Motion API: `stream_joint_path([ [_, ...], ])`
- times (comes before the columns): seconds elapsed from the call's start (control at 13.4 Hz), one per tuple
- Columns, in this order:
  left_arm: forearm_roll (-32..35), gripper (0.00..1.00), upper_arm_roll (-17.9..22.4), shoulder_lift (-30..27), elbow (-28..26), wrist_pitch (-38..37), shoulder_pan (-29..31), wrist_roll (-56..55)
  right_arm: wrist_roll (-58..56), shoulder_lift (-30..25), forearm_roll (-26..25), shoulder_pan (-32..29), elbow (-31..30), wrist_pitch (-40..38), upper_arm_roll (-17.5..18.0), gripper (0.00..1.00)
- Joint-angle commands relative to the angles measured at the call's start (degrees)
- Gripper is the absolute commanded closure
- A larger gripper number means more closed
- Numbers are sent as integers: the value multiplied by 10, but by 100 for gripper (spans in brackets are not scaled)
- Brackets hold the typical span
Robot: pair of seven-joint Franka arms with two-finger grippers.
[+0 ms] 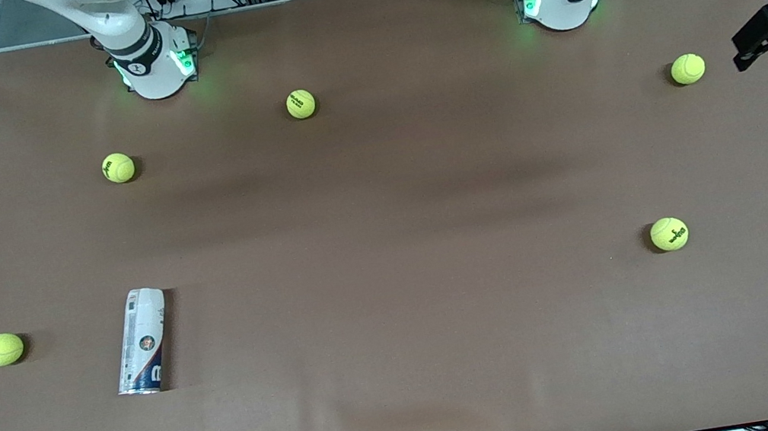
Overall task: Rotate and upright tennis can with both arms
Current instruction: 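Grasp the lying white-and-blue tennis can with the right gripper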
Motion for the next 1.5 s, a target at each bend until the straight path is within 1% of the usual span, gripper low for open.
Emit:
stream_joint_path([
  [0.0, 2, 0, -9, -13, 11, -14, 7, 11, -13, 93, -3, -1, 15, 55, -1, 0],
  [0.07, 0, 0, -8, -12, 11, -14, 7, 12, -24, 127, -3, 1, 17, 88, -1, 0],
  [0.22, -27, 0, -4, -9, 10, -14, 13, 13, -34, 194, 2, 3, 17, 158, 0, 0],
  [0.45, -32, 0, -6, -9, 8, -16, 14, 14, -82, 271, 2, 4, 18, 256, 1, 0],
  [0.6, -30, 0, -10, -10, 11, -16, 9, 14, -104, 300, 1, 4, 18, 298, 2, 0],
  [0.82, -30, 0, -18, -12, 11, -16, 9, 11, -104, 352, 2, 14, 18, 381, 2, 0],
  [1.05, -24, 0, -17, -8, 10, -16, 13, 14, -99, 387, 3, 26, 17, 448, 2, 0],
  [1.35, -29, 0, -13, -8, 6, -17, 21, 23, -96, 405, 6, 29, 16, 458, 3, 0],
  [1.42, -28, 0, -13, -5, 6, -17, 22, 21, -96, 407, 18, 30, 16, 462, 2, 0],
])
